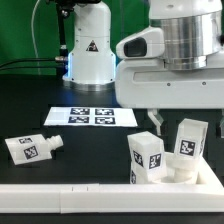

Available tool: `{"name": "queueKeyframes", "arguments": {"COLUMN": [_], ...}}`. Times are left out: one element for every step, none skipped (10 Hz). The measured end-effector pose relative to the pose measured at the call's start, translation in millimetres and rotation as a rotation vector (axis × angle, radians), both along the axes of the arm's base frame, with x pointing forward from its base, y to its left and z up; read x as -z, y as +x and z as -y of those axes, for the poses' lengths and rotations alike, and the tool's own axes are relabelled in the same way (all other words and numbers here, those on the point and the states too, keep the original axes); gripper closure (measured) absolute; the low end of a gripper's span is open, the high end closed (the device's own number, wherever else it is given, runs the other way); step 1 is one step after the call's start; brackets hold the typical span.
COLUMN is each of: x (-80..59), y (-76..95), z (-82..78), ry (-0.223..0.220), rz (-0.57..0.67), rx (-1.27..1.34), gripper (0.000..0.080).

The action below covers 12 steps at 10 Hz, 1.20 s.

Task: Assemble stool

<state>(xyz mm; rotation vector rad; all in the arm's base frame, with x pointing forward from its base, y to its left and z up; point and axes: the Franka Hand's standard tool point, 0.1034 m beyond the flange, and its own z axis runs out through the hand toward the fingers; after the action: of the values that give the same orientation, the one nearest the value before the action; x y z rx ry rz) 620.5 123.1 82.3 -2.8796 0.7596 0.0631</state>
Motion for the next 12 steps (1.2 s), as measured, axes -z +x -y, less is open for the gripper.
{"name": "queueKeyframes", "arguments": {"x": [0.0,0.1,0.2,0.8,1.0,0.9,0.9,2.3,2.8,3.2,3.2,3.1], "y": [0.2,0.3,0.1,-0.3,-0.3,-0.2,0.2,0.7,3.1,5.5,6.7,6.8], "z": [0.8,1.5,0.8,2.3,2.6,2.8,3.4,0.3,-2.7,-4.8,-4.0,-4.4], "ry": [0.001,0.0,0.002,0.0,0.0,0.002,0.004,0.017,0.038,0.051,0.075,0.076], "rz": [0.001,0.001,-0.005,-0.018,-0.033,-0.049,-0.074,-0.106,-0.13,-0.133,-0.127,-0.134], "rx": [-0.003,-0.001,0.032,0.095,0.181,0.279,0.426,0.615,0.808,0.969,1.072,1.104], "gripper": [0.0162,0.0162,0.0334,0.0462,0.0462,0.0462,0.0462,0.0462,0.0462,0.0462,0.0462,0.0462]}}
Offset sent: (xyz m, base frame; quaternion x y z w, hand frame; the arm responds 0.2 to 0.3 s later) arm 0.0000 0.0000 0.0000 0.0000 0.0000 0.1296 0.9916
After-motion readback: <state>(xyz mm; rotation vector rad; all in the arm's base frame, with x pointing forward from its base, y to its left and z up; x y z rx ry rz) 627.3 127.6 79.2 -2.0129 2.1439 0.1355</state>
